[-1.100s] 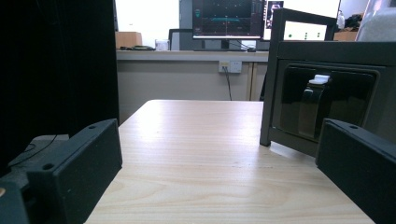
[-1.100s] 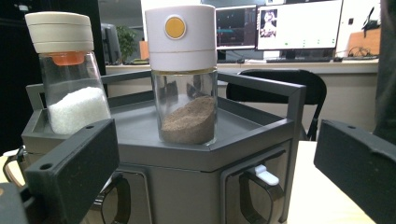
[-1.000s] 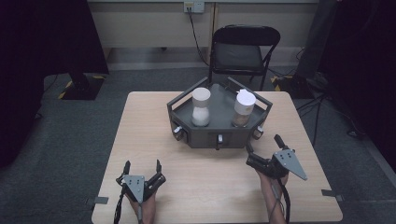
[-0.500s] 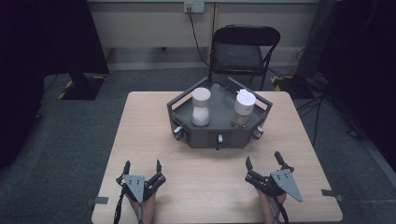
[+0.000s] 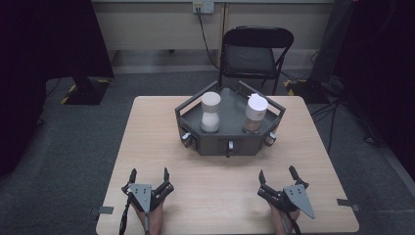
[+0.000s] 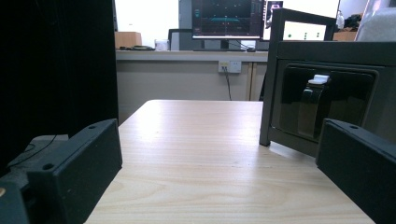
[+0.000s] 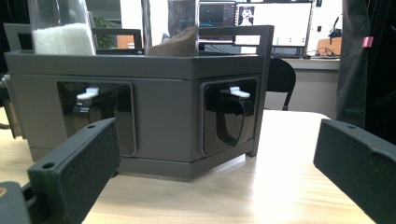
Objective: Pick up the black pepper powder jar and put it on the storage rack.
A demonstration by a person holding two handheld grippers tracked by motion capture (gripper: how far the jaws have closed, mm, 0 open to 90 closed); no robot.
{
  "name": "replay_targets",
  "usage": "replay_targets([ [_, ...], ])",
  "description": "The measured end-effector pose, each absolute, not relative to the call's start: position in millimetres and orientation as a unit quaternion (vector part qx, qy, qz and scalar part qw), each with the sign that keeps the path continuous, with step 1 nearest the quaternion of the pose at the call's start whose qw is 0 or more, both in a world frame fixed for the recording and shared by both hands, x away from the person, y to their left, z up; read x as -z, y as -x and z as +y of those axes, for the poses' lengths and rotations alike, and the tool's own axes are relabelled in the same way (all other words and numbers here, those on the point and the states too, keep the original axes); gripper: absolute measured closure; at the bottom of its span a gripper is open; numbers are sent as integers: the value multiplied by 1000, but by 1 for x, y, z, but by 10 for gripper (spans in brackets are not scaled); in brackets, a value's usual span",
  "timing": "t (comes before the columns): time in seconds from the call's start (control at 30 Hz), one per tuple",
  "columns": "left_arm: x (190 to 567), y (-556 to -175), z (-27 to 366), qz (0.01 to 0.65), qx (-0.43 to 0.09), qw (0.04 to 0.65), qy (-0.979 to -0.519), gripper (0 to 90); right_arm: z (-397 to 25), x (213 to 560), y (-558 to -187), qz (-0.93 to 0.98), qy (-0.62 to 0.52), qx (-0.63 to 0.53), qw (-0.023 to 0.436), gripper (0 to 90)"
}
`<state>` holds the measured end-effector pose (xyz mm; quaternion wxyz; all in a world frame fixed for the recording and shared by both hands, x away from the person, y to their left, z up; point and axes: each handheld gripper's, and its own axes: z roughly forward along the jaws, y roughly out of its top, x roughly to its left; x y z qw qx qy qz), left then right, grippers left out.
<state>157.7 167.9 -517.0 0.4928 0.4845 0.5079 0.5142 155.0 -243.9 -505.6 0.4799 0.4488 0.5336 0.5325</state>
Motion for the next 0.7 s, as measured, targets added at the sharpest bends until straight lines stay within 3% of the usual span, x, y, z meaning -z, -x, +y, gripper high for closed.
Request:
replay_targets([
  [0.7,517,-158,168,508,-514,493,-484,1,-241,516,-151,525,-463,-530,478,0],
])
